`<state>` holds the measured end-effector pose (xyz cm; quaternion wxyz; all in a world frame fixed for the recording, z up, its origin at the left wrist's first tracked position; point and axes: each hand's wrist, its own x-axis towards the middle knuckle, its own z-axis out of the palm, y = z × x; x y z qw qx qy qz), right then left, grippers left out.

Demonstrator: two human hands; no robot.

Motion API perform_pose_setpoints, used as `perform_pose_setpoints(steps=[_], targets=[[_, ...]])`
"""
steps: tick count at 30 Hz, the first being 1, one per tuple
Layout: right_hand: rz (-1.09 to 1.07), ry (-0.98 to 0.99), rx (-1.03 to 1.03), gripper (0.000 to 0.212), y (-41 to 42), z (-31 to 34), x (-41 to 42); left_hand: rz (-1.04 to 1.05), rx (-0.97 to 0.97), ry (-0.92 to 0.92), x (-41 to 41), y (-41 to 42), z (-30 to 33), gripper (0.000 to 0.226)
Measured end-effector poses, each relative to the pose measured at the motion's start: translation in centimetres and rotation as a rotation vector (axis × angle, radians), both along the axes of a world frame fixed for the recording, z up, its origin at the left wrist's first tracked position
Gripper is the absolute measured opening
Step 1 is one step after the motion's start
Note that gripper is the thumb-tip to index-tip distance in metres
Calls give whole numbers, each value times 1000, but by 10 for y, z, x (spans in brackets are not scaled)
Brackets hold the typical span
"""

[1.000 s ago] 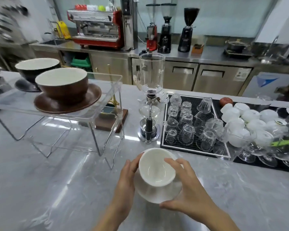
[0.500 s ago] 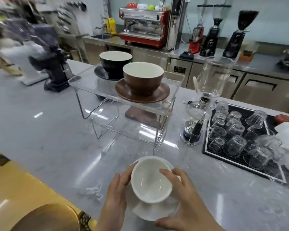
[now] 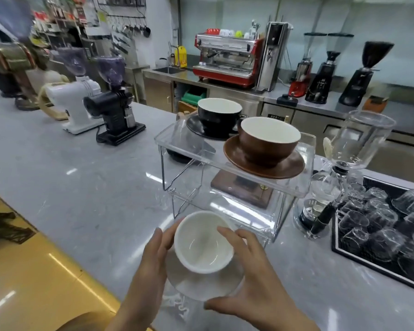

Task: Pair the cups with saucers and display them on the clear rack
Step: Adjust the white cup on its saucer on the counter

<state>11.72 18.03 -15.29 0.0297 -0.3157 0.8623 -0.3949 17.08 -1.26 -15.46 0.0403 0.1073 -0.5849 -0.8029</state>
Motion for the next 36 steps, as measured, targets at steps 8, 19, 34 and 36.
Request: perform_pose_setpoints(steps=[8, 19, 34, 36], targets=[[-178, -23, -9, 117, -38, 16, -41, -65, -155, -6, -77, -35, 25, 61], [-349, -16, -5, 116, -44, 12, -94, -36, -182, -41, -162, -21, 26, 49], [-479, -145, -66, 59, -51, 9, -138, -47, -39, -161, -234, -14, 26, 37], [-488, -170, -84, 54, -53, 5, -140, -29, -40, -171, -239, -15, 23, 37]])
